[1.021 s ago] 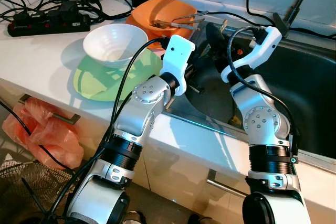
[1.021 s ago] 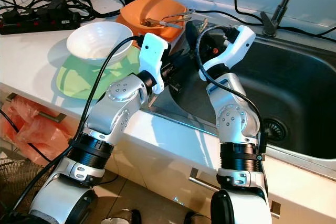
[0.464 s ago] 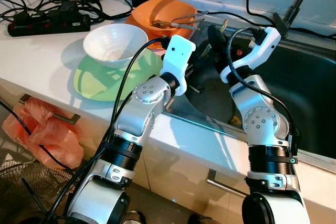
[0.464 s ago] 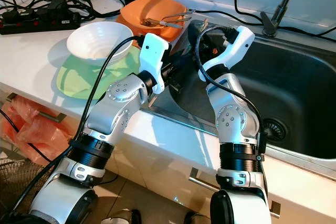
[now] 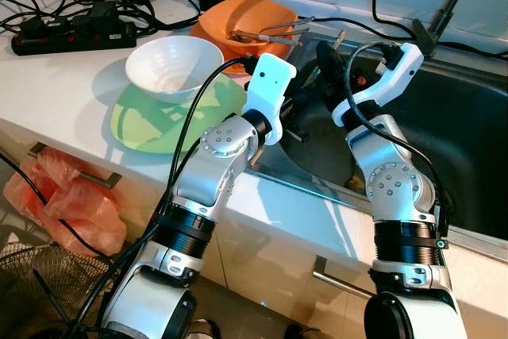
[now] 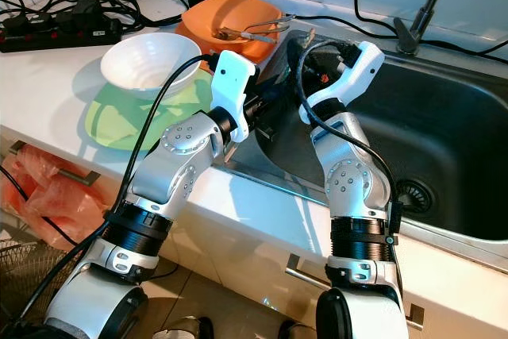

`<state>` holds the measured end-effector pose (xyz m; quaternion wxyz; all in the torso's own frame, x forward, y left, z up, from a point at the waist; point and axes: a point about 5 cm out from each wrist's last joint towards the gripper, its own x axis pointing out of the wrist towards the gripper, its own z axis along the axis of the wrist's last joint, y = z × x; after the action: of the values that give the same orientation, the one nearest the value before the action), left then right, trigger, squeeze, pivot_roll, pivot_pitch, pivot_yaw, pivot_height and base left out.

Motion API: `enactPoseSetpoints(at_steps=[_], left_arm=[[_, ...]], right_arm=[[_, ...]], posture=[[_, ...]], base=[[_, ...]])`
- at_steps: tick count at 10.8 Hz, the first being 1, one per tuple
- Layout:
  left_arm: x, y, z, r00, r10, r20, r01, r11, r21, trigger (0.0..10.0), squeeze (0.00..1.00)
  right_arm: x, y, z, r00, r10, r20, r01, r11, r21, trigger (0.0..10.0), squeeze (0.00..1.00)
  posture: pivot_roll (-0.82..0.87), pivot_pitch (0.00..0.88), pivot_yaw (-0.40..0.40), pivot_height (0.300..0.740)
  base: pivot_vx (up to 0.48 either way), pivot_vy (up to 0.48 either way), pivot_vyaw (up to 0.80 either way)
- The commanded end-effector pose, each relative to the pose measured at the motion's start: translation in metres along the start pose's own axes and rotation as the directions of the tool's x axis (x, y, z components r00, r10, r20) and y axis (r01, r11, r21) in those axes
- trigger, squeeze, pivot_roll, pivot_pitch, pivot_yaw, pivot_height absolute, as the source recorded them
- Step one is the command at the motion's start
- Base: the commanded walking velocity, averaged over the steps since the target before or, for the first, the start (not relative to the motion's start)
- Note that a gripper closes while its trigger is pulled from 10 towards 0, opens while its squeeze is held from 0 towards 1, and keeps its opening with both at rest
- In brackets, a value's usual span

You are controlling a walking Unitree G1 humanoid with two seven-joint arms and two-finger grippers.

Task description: Kitchen organization

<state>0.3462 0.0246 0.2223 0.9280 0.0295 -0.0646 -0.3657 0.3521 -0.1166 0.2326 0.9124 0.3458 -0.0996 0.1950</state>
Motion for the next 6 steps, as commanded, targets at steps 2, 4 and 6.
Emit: enactPoseSetpoints(at_steps=[2, 4, 6], left_arm=[[-0.0011, -0.0045, -0.0069, 0.999, -0.021, -0.024, 0.021, 1.0, 0.002, 10.0, 0.0], [-0.0012, -0.0034, -0.0067, 1.0, -0.014, -0.021, 0.014, 1.0, -0.012, 10.0, 1.0], [-0.0017, -0.0025, -0.0073, 1.0, -0.016, -0.026, 0.016, 1.0, -0.011, 10.0, 1.0]], right_arm=[[-0.0032, -0.0049, -0.0022, 1.0, -0.02, -0.015, 0.02, 1.0, 0.004, 0.0, 0.0], [-0.0031, -0.0052, -0.002, 1.0, -0.02, -0.014, 0.02, 1.0, 0.008, 0.0, 0.0], [-0.0031, -0.0054, -0.002, 1.0, -0.022, -0.013, 0.022, 1.0, 0.012, 0.0, 0.0]], posture=[[0.04, 0.103, 0.009, 0.74], [0.04, 0.102, 0.008, 0.74], [0.04, 0.102, 0.008, 0.74]], base=[[0.0, 0.0, 0.0], [0.0, 0.0, 0.0], [0.0, 0.0, 0.0]])
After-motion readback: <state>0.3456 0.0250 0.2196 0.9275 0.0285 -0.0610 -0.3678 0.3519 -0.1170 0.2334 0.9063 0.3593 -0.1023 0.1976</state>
